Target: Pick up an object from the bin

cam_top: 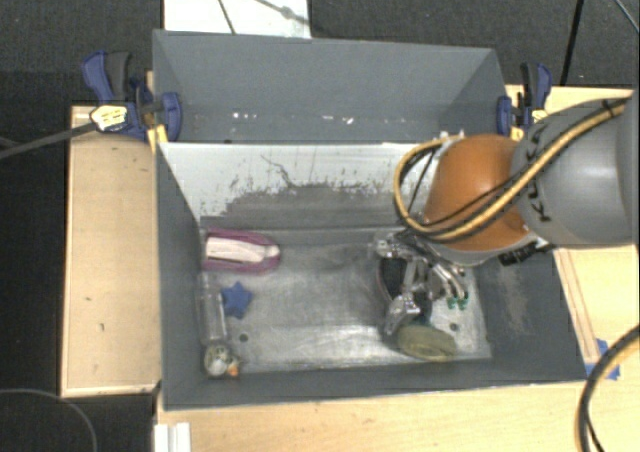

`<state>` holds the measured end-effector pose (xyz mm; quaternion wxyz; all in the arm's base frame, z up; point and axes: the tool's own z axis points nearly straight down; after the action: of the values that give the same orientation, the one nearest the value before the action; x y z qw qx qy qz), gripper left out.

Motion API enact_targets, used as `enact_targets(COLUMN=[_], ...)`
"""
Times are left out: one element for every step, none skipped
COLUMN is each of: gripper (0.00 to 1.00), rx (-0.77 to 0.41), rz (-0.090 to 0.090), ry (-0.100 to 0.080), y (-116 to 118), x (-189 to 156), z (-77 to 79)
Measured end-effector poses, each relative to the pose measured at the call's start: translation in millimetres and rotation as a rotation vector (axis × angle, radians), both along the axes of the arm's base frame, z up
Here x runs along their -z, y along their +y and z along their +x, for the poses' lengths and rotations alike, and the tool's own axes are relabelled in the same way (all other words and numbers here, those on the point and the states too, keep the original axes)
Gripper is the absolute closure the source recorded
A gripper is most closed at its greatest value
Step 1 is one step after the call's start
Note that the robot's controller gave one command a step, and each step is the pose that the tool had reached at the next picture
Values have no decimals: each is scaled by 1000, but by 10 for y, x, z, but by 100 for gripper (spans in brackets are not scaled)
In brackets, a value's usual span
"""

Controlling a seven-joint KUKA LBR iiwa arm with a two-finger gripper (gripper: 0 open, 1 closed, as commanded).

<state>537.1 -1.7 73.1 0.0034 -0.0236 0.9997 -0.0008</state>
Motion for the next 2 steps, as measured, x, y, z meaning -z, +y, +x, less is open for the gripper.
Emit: enact_targets(gripper=[0, 0], rx=[-41, -192], rz=[-2, 2], ry=[1, -1], y=[-673, -1255], x=[-47, -56], z=[24, 245])
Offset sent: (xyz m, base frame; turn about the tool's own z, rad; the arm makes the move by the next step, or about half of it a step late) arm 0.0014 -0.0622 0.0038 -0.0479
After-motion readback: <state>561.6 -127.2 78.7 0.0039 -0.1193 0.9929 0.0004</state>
